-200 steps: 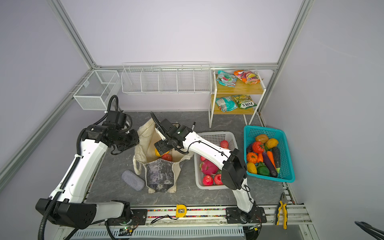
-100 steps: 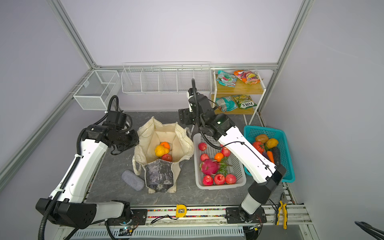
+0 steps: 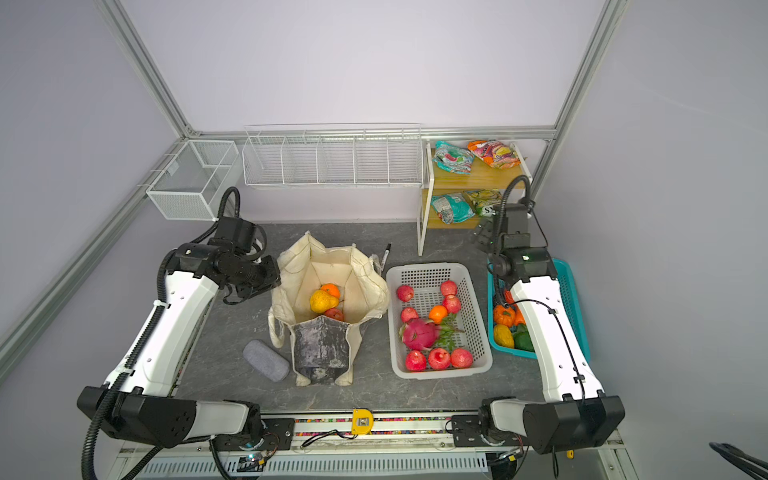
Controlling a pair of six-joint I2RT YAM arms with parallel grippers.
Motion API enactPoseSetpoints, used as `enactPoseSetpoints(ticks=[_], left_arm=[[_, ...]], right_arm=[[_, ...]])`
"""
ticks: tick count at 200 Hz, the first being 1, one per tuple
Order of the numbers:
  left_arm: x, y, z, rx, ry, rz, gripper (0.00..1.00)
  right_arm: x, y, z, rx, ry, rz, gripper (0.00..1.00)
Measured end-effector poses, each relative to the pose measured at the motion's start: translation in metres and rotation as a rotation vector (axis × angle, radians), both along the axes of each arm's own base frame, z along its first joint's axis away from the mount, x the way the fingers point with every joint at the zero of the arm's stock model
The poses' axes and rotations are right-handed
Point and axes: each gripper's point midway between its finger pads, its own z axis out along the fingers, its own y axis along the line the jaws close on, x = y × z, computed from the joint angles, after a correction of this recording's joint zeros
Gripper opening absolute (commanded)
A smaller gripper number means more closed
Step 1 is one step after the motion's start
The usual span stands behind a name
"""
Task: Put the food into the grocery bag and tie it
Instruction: 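Raise the right gripper out of the bag toward the teal basket, then lower the right gripper and grasp the red tomato in the teal basket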
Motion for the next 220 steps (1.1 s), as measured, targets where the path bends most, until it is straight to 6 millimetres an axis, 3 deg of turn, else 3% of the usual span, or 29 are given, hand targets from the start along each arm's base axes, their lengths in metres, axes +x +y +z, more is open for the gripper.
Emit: enactPoseSetpoints(ticks=[37, 72, 111, 220], left_arm=[[0.000, -0.002, 0.000, -0.008, 0.003, -0.003, 0.00], [0.000, -0.004, -0.001, -0.021, 0.006, -0.002, 0.00], [0.001, -0.005, -0.004, -0.028, 0.010, 0.002, 0.00], [0.001, -0.004, -0.007, -0.031, 0.003, 0.006, 0.00]], right_arm=[[-0.020, -0.078, -0.048, 0.092, 0.100, -0.261, 0.88], [-0.025, -0.111, -0.093, 0.178, 0.224, -0.348, 0.88], [-0.035, -0.121, -0.141, 0.260, 0.390, -0.378, 0.89], [-0.051, -0.115, -0.198, 0.339, 0.662, -0.421, 0.88]])
